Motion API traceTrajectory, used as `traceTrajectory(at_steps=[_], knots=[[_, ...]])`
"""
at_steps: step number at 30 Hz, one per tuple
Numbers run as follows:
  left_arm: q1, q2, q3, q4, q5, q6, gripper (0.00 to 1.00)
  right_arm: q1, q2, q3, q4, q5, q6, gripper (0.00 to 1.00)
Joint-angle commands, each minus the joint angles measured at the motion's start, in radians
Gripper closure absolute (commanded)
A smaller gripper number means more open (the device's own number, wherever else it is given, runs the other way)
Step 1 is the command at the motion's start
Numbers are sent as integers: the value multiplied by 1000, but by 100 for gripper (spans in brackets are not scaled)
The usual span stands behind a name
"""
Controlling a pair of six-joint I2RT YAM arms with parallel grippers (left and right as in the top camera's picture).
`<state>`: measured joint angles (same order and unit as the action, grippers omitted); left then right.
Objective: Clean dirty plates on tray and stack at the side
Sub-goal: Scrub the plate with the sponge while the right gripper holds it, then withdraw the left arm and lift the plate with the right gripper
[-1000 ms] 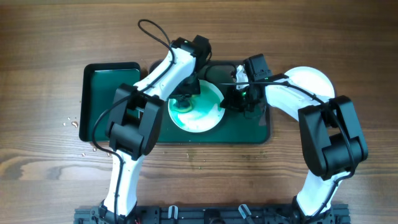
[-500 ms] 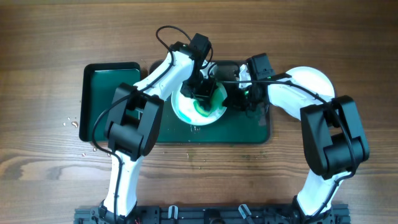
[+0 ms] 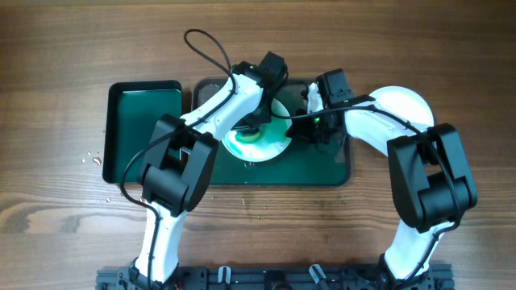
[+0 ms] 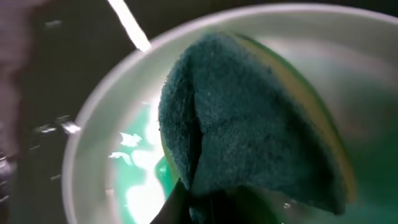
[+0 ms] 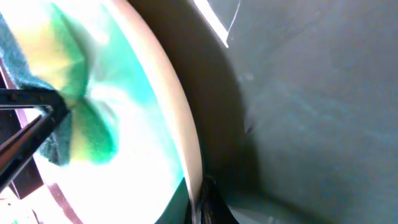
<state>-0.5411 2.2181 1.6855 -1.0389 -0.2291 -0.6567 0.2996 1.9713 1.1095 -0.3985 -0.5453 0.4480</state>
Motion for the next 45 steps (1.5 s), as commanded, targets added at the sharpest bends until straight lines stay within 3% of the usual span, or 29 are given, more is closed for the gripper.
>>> traceTrajectory(at_steps=[1, 4, 9, 12, 14, 23, 29, 36, 45], knots=[[52, 73, -46, -66, -138, -79, 96, 0, 34, -24, -27, 21, -23, 96], [52, 73, -46, -71, 43, 81, 96, 0, 34, -24, -28, 21, -23, 96], [52, 73, -46, -77, 569, 532, 96, 0, 34, -24, -28, 21, -22, 96], [52, 73, -46, -83, 780, 694, 96, 0, 34, -24, -28, 21, -22, 96], [52, 73, -46, -65, 839, 732, 96, 0, 34, -23, -28, 21, -22, 96], [55, 73, -46, 123, 809, 670, 96, 0, 34, -24, -28, 21, -22, 96], [57, 72, -43, 238, 318, 264, 96, 0, 34, -24, -29, 21, -23, 96], [77, 23, 29, 128, -10, 119, 96, 0, 34, -24, -32, 24, -26, 96], [108, -46, 37, -92, 25, 12, 96, 0, 34, -23, -43, 24, -29, 96]])
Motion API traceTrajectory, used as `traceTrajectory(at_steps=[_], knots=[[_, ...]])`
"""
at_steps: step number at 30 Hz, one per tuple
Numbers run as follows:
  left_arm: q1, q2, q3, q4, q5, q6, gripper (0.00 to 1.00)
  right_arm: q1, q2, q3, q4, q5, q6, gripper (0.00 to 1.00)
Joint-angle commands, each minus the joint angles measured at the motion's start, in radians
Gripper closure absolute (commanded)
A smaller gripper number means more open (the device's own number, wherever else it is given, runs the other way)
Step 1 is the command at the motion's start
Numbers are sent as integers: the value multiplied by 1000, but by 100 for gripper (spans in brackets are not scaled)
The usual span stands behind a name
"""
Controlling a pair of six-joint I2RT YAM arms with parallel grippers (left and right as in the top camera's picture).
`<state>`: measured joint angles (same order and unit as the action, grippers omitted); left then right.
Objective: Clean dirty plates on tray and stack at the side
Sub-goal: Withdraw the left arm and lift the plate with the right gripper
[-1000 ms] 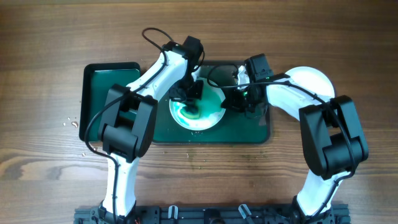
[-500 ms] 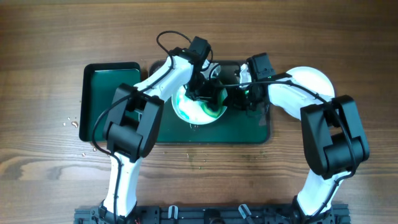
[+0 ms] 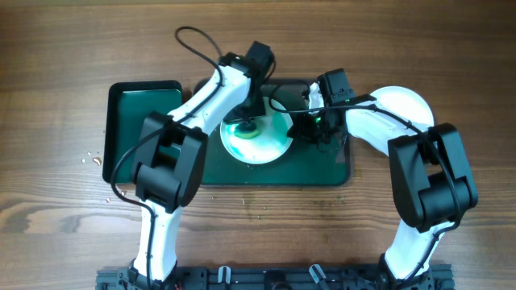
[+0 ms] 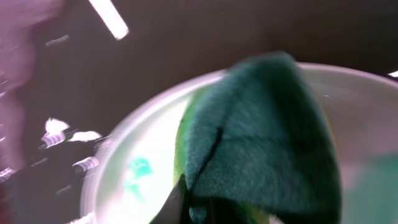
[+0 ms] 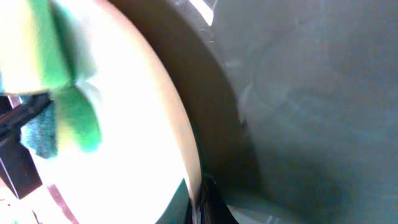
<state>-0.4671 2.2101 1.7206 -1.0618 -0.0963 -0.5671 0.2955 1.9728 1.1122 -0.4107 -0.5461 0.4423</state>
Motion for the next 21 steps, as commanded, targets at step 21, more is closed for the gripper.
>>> traceTrajectory(at_steps=[21], knots=[[185, -227, 1, -116, 139, 119, 96, 20, -276, -25, -224, 416, -54, 96]])
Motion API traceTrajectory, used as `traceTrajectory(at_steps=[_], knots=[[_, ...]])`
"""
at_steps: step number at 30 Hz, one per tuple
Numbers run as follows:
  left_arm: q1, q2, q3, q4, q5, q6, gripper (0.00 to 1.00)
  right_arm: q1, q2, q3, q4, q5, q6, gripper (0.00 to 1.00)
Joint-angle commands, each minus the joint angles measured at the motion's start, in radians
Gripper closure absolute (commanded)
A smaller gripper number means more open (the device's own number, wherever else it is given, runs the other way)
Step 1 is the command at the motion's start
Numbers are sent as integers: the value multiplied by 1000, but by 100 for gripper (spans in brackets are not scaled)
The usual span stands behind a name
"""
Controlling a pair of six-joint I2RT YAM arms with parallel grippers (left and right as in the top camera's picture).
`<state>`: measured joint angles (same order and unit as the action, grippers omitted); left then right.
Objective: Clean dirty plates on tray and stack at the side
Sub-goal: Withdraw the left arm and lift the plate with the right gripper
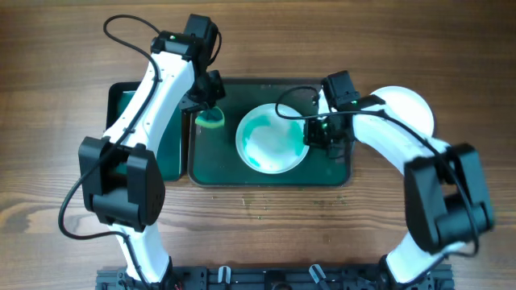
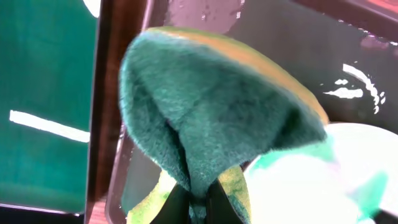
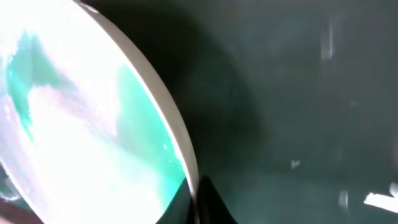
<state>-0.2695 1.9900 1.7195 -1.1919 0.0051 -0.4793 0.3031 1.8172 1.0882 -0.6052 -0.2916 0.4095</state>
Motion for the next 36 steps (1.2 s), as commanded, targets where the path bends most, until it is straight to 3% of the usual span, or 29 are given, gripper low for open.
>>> traceTrajectory(at_steps=[1, 11, 20, 32, 36], knots=[[-15, -7, 2, 19, 38, 31, 96, 18, -142, -1, -42, 195, -21, 96], [-49, -7, 2, 60, 122, 31, 96, 183, -422, -1, -150, 761, 13, 96], [-89, -7, 2, 74, 121, 31, 96, 386, -528, -1, -173, 1238, 6, 96], [-89, -7, 2, 81, 121, 31, 96, 613, -531, -1, -73, 1807, -298, 96], [-89, -7, 2, 82, 121, 31, 96, 640, -531, -1, 36, 1812, -443, 96]])
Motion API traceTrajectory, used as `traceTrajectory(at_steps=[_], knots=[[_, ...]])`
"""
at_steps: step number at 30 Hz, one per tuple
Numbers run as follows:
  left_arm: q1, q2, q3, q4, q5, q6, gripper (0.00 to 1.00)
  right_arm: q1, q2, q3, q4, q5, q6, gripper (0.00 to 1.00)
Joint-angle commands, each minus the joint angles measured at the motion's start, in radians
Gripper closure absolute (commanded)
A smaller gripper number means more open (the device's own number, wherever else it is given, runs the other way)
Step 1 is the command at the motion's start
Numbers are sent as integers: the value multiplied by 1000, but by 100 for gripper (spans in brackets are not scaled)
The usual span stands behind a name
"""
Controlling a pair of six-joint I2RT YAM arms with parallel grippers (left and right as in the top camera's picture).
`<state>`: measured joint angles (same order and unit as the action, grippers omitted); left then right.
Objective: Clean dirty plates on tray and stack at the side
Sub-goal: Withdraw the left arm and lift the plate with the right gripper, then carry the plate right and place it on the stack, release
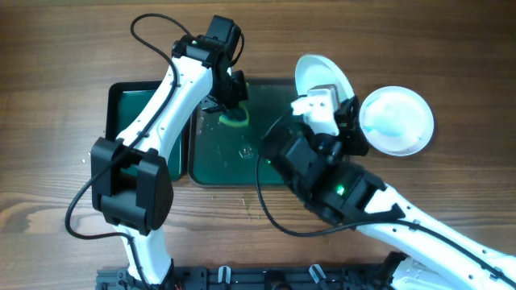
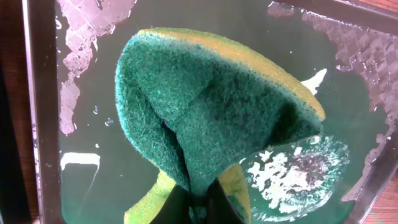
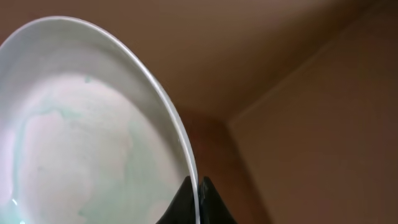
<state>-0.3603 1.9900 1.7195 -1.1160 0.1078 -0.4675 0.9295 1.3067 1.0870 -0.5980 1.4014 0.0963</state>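
My right gripper [image 3: 198,200] is shut on the rim of a white plate [image 3: 93,137] with faint green streaks. In the overhead view that plate [image 1: 322,74] is held tilted, high above the right end of the dark green tray [image 1: 222,165]. Another white plate [image 1: 395,121] lies on the table to the right of the tray. My left gripper [image 2: 199,208] is shut on a folded green and yellow sponge [image 2: 205,112]. It holds the sponge [image 1: 235,119] over the tray's back left part. A patch of foam [image 2: 298,168] lies on the wet tray floor.
A second, brighter green tray [image 1: 133,133] sits to the left of the dark one. A few crumbs [image 1: 93,159] lie on the wood left of it. The raised right arm [image 1: 339,189] covers the dark tray's right half in the overhead view.
The plate was lying in the tray with my right gripper on its rim; now it is held up clear of the tray. My left gripper with the sponge has moved slightly right.
First the sponge in my left gripper lay on the green-smeared plate in the tray while my right gripper held its rim. Then the sponge was at the plate's left side, later off it at the tray's left edge. Now the plate is in the air, near the plate on the table.
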Motion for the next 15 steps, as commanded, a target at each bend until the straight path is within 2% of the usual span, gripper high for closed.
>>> traceTrajectory(at_steps=[1, 5, 11, 15], knots=[[2, -7, 2, 6, 19, 19, 96, 19, -21, 0, 77, 119, -169, 96], [2, -7, 2, 5, 19, 19, 96, 19, -21, 0, 128, 119, -202, 96], [2, -7, 2, 5, 19, 19, 96, 19, -21, 0, 127, 106, -166, 96], [2, -7, 2, 5, 19, 19, 96, -6, -21, -1, 67, -123, -130, 96]])
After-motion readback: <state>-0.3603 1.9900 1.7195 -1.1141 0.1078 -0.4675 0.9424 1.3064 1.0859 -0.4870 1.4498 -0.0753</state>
